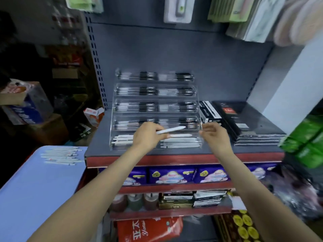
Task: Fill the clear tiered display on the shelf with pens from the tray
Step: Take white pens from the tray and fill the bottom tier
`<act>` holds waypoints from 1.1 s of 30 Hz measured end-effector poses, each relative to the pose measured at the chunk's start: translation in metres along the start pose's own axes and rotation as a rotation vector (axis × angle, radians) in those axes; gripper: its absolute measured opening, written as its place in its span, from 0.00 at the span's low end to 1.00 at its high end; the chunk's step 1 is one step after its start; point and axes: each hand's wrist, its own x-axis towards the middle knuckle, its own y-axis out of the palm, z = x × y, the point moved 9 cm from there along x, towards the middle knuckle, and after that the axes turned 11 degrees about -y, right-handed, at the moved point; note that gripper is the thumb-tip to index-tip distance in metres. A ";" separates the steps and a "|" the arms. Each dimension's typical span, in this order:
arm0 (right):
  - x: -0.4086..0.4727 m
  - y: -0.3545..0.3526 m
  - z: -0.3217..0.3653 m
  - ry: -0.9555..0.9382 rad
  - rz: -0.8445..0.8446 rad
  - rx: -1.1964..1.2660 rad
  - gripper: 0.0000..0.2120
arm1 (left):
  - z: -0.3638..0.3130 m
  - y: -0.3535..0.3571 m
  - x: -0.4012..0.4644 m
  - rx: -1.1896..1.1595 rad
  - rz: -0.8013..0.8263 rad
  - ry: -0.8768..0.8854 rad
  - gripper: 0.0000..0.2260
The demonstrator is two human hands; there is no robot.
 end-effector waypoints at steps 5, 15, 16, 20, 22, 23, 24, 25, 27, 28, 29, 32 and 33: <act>0.010 -0.008 -0.030 0.060 0.111 -0.117 0.19 | -0.009 0.026 0.013 0.169 -0.035 0.004 0.12; 0.005 0.000 -0.040 0.032 0.225 -0.141 0.18 | -0.022 0.063 0.011 0.308 0.115 0.078 0.11; 0.004 -0.001 -0.040 0.027 0.228 -0.147 0.17 | -0.022 0.065 0.010 0.320 0.129 0.088 0.10; 0.004 -0.003 -0.042 0.026 0.224 -0.151 0.14 | -0.019 0.070 0.006 0.367 0.161 0.105 0.13; 0.004 -0.002 -0.042 0.029 0.231 -0.140 0.14 | -0.020 0.069 0.004 0.359 0.167 0.120 0.17; 0.004 -0.001 -0.041 0.030 0.235 -0.139 0.14 | -0.021 0.068 0.003 0.340 0.165 0.126 0.18; 0.003 -0.001 -0.040 0.030 0.237 -0.146 0.14 | -0.022 0.066 0.002 0.307 0.166 0.124 0.17; 0.003 -0.001 -0.040 0.027 0.235 -0.152 0.14 | -0.024 0.065 0.002 0.270 0.168 0.127 0.15; 0.003 -0.001 -0.038 0.021 0.231 -0.170 0.15 | -0.028 0.064 0.001 0.250 0.165 0.160 0.10; 0.003 -0.001 -0.038 0.020 0.230 -0.178 0.15 | -0.029 0.064 0.002 0.258 0.157 0.177 0.09; 0.003 -0.001 -0.037 0.021 0.232 -0.183 0.15 | -0.029 0.064 0.003 0.261 0.150 0.189 0.09; 0.002 0.000 -0.037 0.019 0.238 -0.197 0.15 | -0.027 0.069 0.007 0.254 0.161 0.192 0.08; 0.002 0.000 -0.038 0.021 0.237 -0.197 0.15 | -0.027 0.071 0.008 0.251 0.166 0.189 0.08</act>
